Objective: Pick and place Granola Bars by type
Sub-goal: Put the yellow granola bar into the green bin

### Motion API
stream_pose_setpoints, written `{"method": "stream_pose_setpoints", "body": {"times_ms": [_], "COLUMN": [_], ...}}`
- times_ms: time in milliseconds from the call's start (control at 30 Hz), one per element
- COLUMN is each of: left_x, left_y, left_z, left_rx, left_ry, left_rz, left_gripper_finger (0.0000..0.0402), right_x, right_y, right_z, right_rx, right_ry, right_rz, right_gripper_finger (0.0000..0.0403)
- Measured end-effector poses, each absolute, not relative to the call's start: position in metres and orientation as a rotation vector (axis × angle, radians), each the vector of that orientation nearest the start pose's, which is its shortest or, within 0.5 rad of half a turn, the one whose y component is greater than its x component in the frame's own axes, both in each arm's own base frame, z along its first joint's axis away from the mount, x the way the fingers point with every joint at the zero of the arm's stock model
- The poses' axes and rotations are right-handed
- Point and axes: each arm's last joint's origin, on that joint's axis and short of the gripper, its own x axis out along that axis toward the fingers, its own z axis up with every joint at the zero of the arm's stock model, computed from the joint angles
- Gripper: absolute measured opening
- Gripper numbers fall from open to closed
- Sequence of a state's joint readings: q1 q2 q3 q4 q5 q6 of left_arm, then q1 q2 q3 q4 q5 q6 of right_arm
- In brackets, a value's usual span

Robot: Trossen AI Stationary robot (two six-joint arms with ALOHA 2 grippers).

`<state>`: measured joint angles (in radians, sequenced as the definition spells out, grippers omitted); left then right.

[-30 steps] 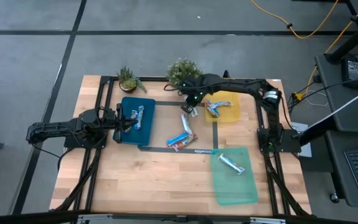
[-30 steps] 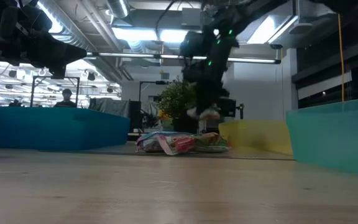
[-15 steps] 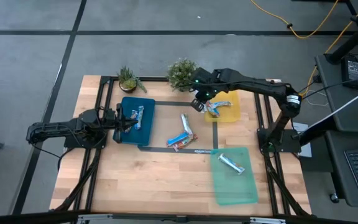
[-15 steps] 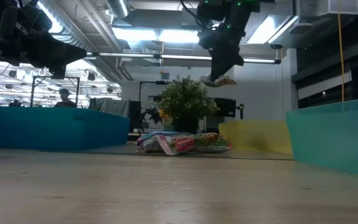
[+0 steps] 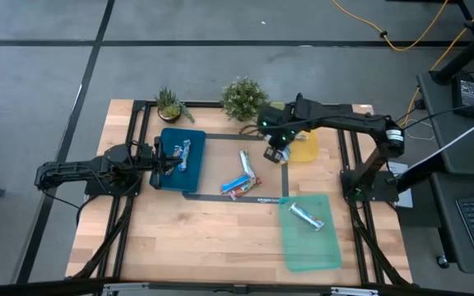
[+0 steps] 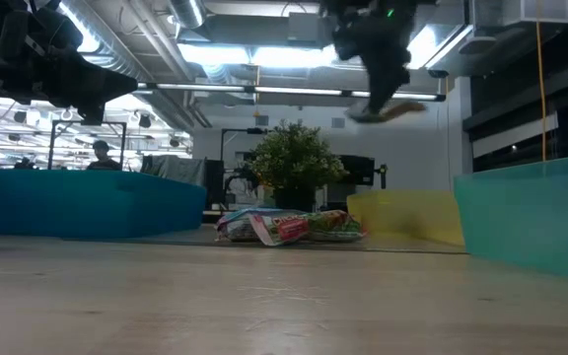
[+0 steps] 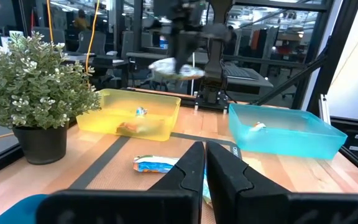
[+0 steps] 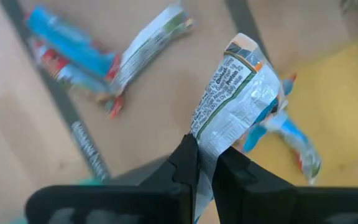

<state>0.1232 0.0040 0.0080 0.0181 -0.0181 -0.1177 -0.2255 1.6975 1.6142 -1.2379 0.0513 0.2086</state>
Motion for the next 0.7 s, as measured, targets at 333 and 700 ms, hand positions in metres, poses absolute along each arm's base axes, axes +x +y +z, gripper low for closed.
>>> {"method": "stream_pose_setpoints", "body": {"times_ms": [333, 700], "left_x": [0.097, 0.097], "left_y": [0.013, 0.012], "left_z": [0.168, 0.168], "left_rx": [-0.116, -0.116], "left_ry": [-0.03, -0.03], "left_rz": [0.14, 0.139], "left_gripper_finger": [0.0008, 0.0011], "right_x": [0.268, 0.231], "right_y": [-0.004, 0.036], "right_z": [0.37, 0.398], "right_rx": [0.262, 0.282], "right_ry": [1.147, 1.045], "right_rz": [-0.241, -0.127], "right_gripper_finger": [0.0039, 0.0039]}}
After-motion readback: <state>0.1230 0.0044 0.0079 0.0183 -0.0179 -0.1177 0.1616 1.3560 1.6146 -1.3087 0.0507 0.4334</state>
